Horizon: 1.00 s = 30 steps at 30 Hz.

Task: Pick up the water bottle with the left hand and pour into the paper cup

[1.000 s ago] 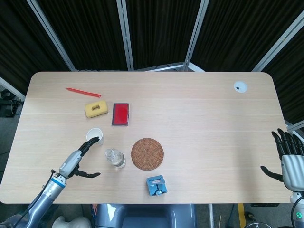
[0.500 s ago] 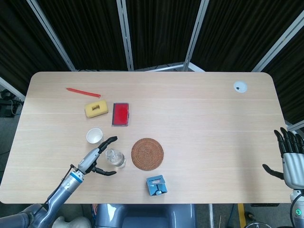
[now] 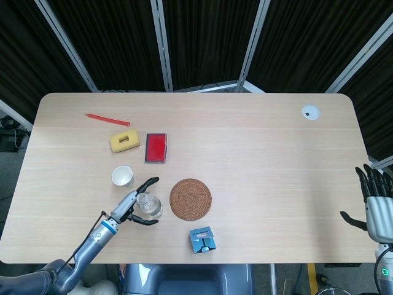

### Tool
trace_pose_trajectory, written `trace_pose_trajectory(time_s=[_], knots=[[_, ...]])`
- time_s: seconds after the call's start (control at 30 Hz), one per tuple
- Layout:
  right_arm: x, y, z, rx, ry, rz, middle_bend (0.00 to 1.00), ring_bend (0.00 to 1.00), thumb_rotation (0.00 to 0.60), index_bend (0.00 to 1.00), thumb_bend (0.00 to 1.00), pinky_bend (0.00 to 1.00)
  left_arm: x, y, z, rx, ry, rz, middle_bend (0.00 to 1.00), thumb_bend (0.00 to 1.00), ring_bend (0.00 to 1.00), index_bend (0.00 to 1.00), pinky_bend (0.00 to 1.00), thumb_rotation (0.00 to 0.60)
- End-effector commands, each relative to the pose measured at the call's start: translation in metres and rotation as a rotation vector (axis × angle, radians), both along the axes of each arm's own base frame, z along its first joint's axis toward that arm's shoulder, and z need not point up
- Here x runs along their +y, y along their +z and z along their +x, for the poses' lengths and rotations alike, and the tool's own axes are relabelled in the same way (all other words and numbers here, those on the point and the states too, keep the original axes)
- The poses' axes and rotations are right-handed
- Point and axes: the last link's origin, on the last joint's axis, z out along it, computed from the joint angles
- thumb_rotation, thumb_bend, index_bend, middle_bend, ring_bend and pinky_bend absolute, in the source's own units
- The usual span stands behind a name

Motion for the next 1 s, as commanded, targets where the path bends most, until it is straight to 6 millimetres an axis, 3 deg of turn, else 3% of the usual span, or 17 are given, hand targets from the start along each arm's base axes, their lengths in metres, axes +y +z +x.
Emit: trace_pose_trajectory(time_s=[0.03, 0.2, 0.27, 0.33, 0.4, 0.47, 0.57, 0.67, 1.0], knots=[[-0.001, 0.000, 0.000, 0.000, -0.002, -0.001, 0.00, 0.00, 0.600, 0.00, 0.00, 0.00, 0.001, -0.003, 0.002, -0.010, -0.004, -0.004, 0.00, 0.00, 0.00, 0.00, 0.00, 0.600], [-0.002, 0.001, -0.002, -0.001, -0.007, -0.001, 0.00, 0.00, 0.600, 0.00, 0.00, 0.00, 0.001, -0.007, 0.006, -0.024, -0.005, -0.003, 0.00, 0.00, 0.00, 0.01, 0.00, 0.600], [-0.002, 0.001, -0.002, -0.003, -0.007, -0.002, 0.00, 0.00, 0.600, 0.00, 0.00, 0.00, 0.001, -0.008, 0.007, -0.034, -0.003, -0.002, 0.04, 0.01, 0.00, 0.07, 0.01, 0.600], [-0.002, 0.001, -0.002, -0.003, -0.009, -0.003, 0.00, 0.00, 0.600, 0.00, 0.00, 0.00, 0.002, -0.009, 0.008, -0.045, 0.003, 0.001, 0.13, 0.11, 0.03, 0.18, 0.04, 0.600], [-0.002, 0.001, -0.002, -0.004, -0.010, -0.003, 0.00, 0.00, 0.600, 0.00, 0.00, 0.00, 0.002, -0.010, 0.008, -0.058, 0.014, 0.009, 0.24, 0.31, 0.11, 0.31, 0.11, 0.600], [-0.003, 0.002, -0.003, -0.005, -0.010, -0.003, 0.00, 0.00, 0.600, 0.00, 0.00, 0.00, 0.002, -0.011, 0.008, -0.069, 0.023, 0.014, 0.33, 0.44, 0.17, 0.41, 0.17, 0.600], [-0.003, 0.002, -0.003, -0.007, -0.011, -0.003, 0.00, 0.00, 0.600, 0.00, 0.00, 0.00, 0.002, -0.012, 0.008, -0.086, 0.036, 0.021, 0.41, 0.56, 0.24, 0.53, 0.25, 0.600], [-0.003, 0.002, -0.003, -0.007, -0.011, -0.003, 0.00, 0.00, 0.600, 0.00, 0.00, 0.00, 0.003, -0.013, 0.009, -0.104, 0.051, 0.025, 0.44, 0.59, 0.26, 0.58, 0.28, 0.600], [-0.002, 0.002, -0.003, -0.007, -0.011, -0.005, 0.00, 0.00, 0.600, 0.00, 0.00, 0.00, 0.005, -0.005, 0.015, -0.127, 0.038, 0.040, 0.46, 0.60, 0.28, 0.60, 0.31, 0.600]])
